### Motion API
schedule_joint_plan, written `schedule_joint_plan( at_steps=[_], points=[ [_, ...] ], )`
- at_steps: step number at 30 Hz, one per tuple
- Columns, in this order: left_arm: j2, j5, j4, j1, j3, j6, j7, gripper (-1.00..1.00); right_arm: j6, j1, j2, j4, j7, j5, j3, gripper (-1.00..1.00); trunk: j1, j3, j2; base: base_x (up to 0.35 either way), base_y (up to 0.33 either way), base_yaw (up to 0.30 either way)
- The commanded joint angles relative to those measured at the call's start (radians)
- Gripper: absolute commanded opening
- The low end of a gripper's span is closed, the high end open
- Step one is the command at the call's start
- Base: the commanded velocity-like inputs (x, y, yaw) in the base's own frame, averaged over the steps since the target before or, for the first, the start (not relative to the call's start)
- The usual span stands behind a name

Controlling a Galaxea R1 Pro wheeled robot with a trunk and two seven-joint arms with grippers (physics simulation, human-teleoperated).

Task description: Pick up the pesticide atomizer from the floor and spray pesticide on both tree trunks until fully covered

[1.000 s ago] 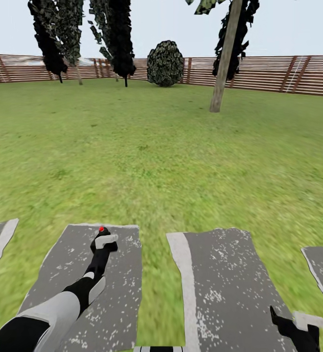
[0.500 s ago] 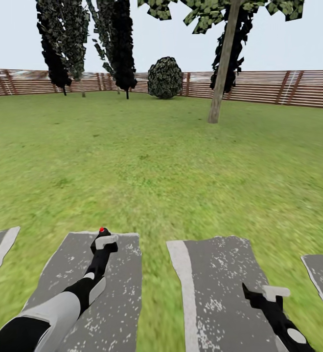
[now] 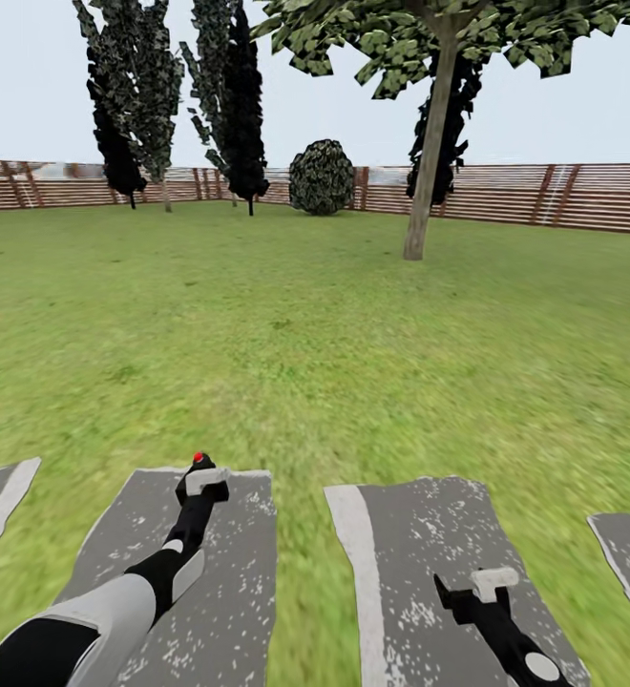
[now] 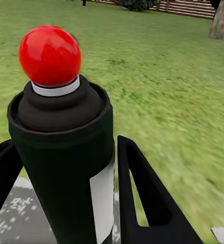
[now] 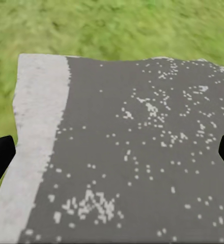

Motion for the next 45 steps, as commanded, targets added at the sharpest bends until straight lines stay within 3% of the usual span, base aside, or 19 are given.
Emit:
schedule_joint_plan(
  at_steps=[1, 7, 11, 41, 45],
  points=[
    [0.000, -0.001, 0.003, 0.000, 0.000, 0.000, 0.000, -1.00, -0.001, 0.000, 0.000, 0.008, 0.000, -0.001, 0.002, 1.00, 0.000, 0.004, 0.000, 0.000, 0.000, 0.000],
    [-0.001, -0.001, 0.005, 0.000, -0.002, 0.003, 0.000, -1.00, -0.003, 0.000, 0.016, 0.015, -0.002, -0.001, 0.003, 1.00, -0.003, 0.027, 0.002, 0.000, 0.000, 0.000],
    [-0.001, -0.002, 0.004, 0.000, -0.003, 0.053, 0.000, -1.00, -0.004, 0.000, 0.027, 0.017, -0.004, -0.001, 0.004, 1.00, -0.005, 0.043, 0.003, 0.000, 0.000, 0.000],
    [-0.001, -0.001, -0.006, 0.000, -0.009, 0.066, 0.000, -1.00, -0.004, 0.000, 0.028, 0.022, -0.004, -0.001, 0.004, 1.00, -0.120, 0.137, 0.213, 0.000, 0.000, 0.000],
    [-0.001, 0.000, -0.077, 0.000, -0.008, 0.148, 0.002, -1.00, -0.005, 0.000, 0.028, 0.023, -0.004, 0.000, 0.004, 1.00, -0.135, 0.149, 0.241, 0.000, 0.000, 0.000]
  ],
)
